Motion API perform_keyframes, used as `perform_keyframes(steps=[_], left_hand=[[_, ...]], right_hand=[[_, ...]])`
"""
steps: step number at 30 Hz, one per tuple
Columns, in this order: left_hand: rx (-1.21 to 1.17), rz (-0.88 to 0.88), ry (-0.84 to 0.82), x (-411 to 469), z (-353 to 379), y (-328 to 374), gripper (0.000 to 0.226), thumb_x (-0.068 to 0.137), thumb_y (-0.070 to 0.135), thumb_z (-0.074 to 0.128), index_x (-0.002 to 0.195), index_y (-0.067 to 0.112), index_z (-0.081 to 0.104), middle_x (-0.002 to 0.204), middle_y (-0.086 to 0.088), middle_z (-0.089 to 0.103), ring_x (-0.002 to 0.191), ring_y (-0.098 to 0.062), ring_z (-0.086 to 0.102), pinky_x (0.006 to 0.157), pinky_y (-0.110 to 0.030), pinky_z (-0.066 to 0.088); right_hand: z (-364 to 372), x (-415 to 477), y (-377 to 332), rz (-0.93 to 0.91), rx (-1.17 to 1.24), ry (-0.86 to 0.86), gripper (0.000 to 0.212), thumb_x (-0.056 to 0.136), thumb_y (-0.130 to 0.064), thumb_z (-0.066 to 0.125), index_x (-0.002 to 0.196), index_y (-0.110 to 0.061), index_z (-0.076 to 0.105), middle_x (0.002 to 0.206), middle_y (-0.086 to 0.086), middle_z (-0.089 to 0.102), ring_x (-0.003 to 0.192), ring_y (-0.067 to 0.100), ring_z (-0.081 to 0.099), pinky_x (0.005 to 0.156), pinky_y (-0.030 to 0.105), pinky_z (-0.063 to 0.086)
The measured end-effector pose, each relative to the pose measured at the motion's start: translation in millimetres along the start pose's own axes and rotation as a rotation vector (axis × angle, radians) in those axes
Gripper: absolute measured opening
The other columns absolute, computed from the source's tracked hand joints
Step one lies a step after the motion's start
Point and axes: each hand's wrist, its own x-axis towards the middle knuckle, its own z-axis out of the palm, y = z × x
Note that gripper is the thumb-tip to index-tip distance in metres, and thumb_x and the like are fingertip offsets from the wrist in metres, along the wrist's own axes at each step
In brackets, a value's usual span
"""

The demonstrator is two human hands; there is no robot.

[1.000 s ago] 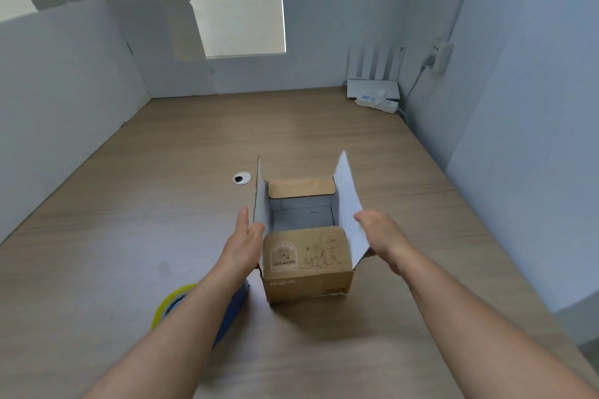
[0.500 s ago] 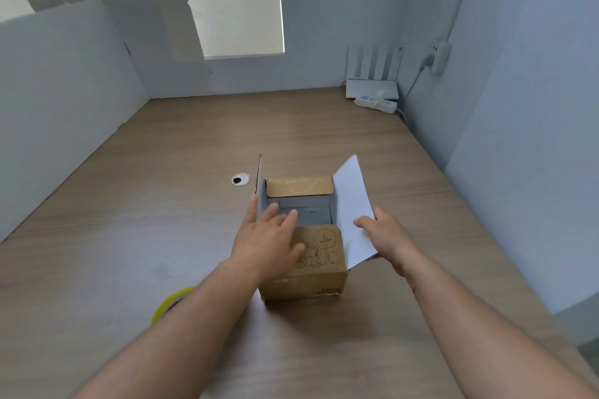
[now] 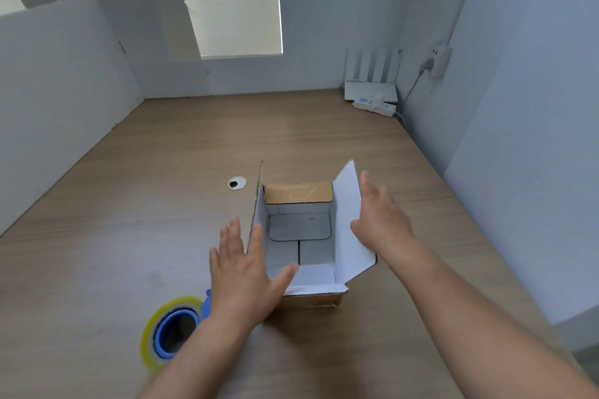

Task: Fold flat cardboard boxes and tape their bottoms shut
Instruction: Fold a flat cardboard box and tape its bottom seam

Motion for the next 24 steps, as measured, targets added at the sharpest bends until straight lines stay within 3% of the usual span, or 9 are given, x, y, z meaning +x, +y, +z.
perform_keyframes(steps=[3, 5, 11, 14, 17, 19, 20, 22, 24], left_hand=[[-0.167, -0.021, -0.065, -6, 4, -3, 0.083, 0.089, 0.069, 0.031, 0.153, 0.024, 0.006, 0.161, 0.005, -0.008, 0.148, -0.014, 0.003, 0.116, -0.031, 0.018], [-0.188, 0.007, -0.044, -9, 6, -4, 0.081, 0.091, 0.067, 0.029, 0.154, 0.024, 0.005, 0.161, 0.008, -0.003, 0.147, -0.01, 0.004, 0.115, -0.028, 0.018], [-0.191, -0.005, 0.007, -9, 7, -11, 0.08, 0.087, 0.07, 0.019, 0.153, 0.026, 0.008, 0.161, 0.01, 0.005, 0.146, -0.005, 0.003, 0.113, -0.022, 0.014], [-0.202, -0.013, 0.031, -8, 5, -16, 0.088, 0.078, 0.075, 0.007, 0.153, 0.029, 0.014, 0.16, 0.012, 0.012, 0.145, -0.004, 0.007, 0.109, -0.016, 0.007], [-0.251, -0.031, 0.03, -8, 4, -19, 0.09, 0.075, 0.076, 0.004, 0.152, 0.031, 0.017, 0.158, 0.014, 0.016, 0.144, -0.001, 0.009, 0.104, -0.012, 0.004], [-0.287, -0.038, 0.048, -7, 2, -20, 0.086, 0.077, 0.075, 0.006, 0.151, 0.034, 0.02, 0.156, 0.014, 0.022, 0.142, -0.001, 0.016, 0.104, -0.012, 0.011], [-0.306, -0.032, 0.054, -7, 1, -19, 0.082, 0.078, 0.074, 0.009, 0.15, 0.037, 0.02, 0.153, 0.015, 0.029, 0.139, -0.001, 0.024, 0.103, -0.012, 0.018], [-0.364, -0.007, 0.061, -7, -1, -16, 0.069, 0.081, 0.073, 0.015, 0.146, 0.051, 0.008, 0.134, 0.019, 0.043, 0.122, -0.001, 0.043, 0.093, -0.016, 0.035], [-0.392, -0.015, 0.048, -5, -3, -11, 0.061, 0.084, 0.071, 0.021, 0.137, 0.06, -0.009, 0.116, 0.023, 0.05, 0.107, -0.001, 0.052, 0.084, -0.022, 0.045]], right_hand=[[-5, 15, -17, -0.202, -0.36, 0.068, 0.077, 0.088, -0.019, 0.052, 0.151, -0.018, 0.008, 0.156, 0.013, 0.007, 0.142, 0.032, 0.013, 0.113, 0.043, 0.018], [-7, 30, -31, -0.3, -0.531, 0.04, 0.074, 0.088, -0.025, 0.055, 0.15, -0.016, 0.016, 0.157, 0.014, 0.008, 0.145, 0.032, 0.005, 0.115, 0.051, 0.007], [-4, 74, -58, -0.317, -0.802, -0.181, 0.075, 0.071, -0.055, 0.071, 0.133, -0.023, 0.044, 0.136, 0.008, 0.044, 0.131, 0.03, 0.034, 0.11, 0.057, 0.014], [2, 89, -55, -0.294, -0.825, -0.281, 0.058, 0.074, -0.055, 0.069, 0.122, -0.026, 0.054, 0.124, 0.003, 0.054, 0.12, 0.026, 0.046, 0.105, 0.054, 0.027], [-2, 104, -42, -0.3, -0.614, -0.324, 0.034, 0.091, -0.052, 0.049, 0.11, -0.026, 0.06, 0.116, 0.002, 0.061, 0.108, 0.026, 0.053, 0.103, 0.05, 0.03], [-11, 119, -30, -0.234, -0.245, -0.3, 0.038, 0.096, -0.05, 0.041, 0.099, -0.021, 0.066, 0.103, 0.005, 0.064, 0.099, 0.027, 0.056, 0.094, 0.042, 0.037], [-14, 127, -24, -0.188, -0.056, -0.276, 0.041, 0.097, -0.049, 0.042, 0.086, -0.018, 0.066, 0.089, 0.008, 0.063, 0.088, 0.028, 0.057, 0.081, 0.037, 0.041], [-11, 135, -16, -0.087, 0.134, -0.2, 0.046, 0.096, -0.049, 0.044, 0.061, -0.02, 0.049, 0.066, 0.003, 0.047, 0.065, 0.024, 0.047, 0.059, 0.032, 0.032], [0, 139, -16, 0.009, 0.174, -0.139, 0.046, 0.095, -0.05, 0.044, 0.059, -0.022, 0.042, 0.066, 0.001, 0.047, 0.061, 0.021, 0.044, 0.056, 0.03, 0.03]])
